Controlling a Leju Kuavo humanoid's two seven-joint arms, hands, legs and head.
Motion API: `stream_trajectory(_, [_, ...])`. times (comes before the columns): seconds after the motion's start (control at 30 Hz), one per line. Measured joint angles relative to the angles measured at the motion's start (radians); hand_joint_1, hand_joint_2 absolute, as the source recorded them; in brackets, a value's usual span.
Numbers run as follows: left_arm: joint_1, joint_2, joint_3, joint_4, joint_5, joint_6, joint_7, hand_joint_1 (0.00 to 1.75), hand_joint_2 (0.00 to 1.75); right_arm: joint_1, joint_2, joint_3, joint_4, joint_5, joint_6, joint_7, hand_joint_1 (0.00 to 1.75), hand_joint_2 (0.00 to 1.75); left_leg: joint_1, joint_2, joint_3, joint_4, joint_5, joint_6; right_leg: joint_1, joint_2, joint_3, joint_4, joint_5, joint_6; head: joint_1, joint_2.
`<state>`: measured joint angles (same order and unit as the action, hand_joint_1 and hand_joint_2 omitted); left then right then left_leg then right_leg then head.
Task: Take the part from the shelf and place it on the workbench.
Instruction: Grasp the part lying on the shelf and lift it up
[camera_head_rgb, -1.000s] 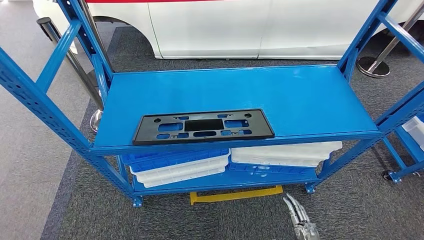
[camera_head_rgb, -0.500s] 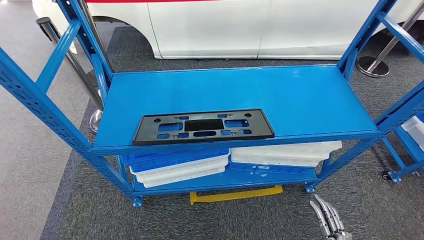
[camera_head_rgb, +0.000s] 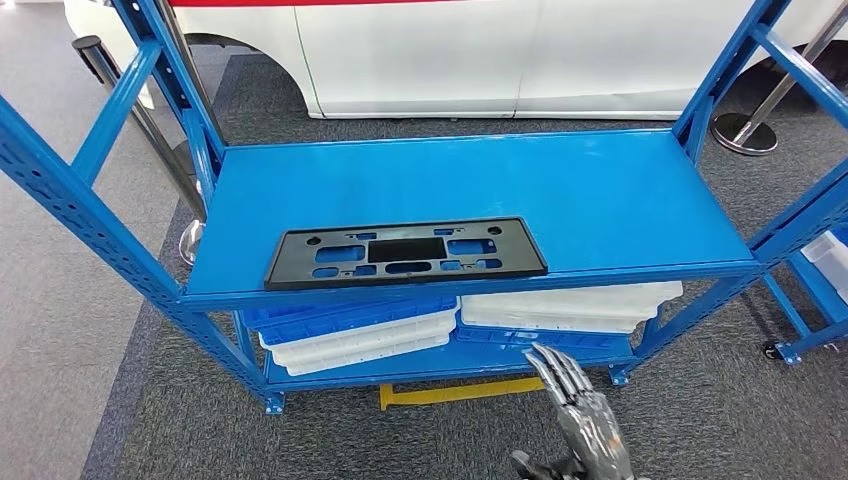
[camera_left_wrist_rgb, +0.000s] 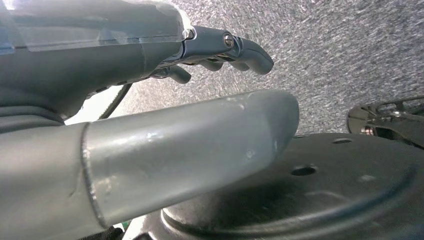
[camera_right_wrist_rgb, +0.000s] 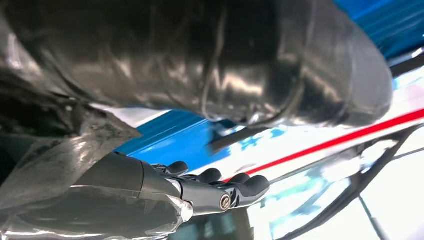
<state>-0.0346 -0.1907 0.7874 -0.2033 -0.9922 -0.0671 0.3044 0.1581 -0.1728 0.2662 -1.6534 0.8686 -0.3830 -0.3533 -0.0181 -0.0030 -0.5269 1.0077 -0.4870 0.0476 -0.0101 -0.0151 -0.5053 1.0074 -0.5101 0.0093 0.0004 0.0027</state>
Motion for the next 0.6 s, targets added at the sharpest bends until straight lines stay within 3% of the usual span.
stream_trajectory(0.1, [-0.001, 0.000, 0.000, 0.000, -0.003, 0.000, 0.000, 0.00, 0.00, -0.053, 0.003, 0.033, 0.043, 0.000, 0.006, 0.007, 0.00, 0.00, 0.000, 0.000, 0.000, 0.000, 0.000, 0.000, 0.000, 0.000, 0.000, 0.000, 0.000, 0.000, 0.000, 0.000])
stream_trajectory(0.23, [-0.003, 0.000, 0.000, 0.000, -0.017, -0.001, 0.000, 0.00, 0.00, -0.242, 0.023, 0.150, 0.197, -0.010, 0.027, 0.028, 0.00, 0.00, 0.000, -0.001, -0.001, 0.000, 0.001, -0.001, 0.000, 0.000, -0.001, 0.001, 0.000, 0.000, 0.000, 0.000])
stream_trajectory(0.6, [-0.004, 0.000, 0.000, 0.000, -0.058, -0.008, 0.008, 0.00, 0.00, -0.494, 0.070, 0.263, 0.321, -0.114, 0.082, 0.090, 0.00, 0.00, 0.000, -0.001, -0.003, 0.000, 0.002, -0.001, 0.000, -0.001, -0.002, 0.002, 0.000, 0.000, 0.000, 0.000])
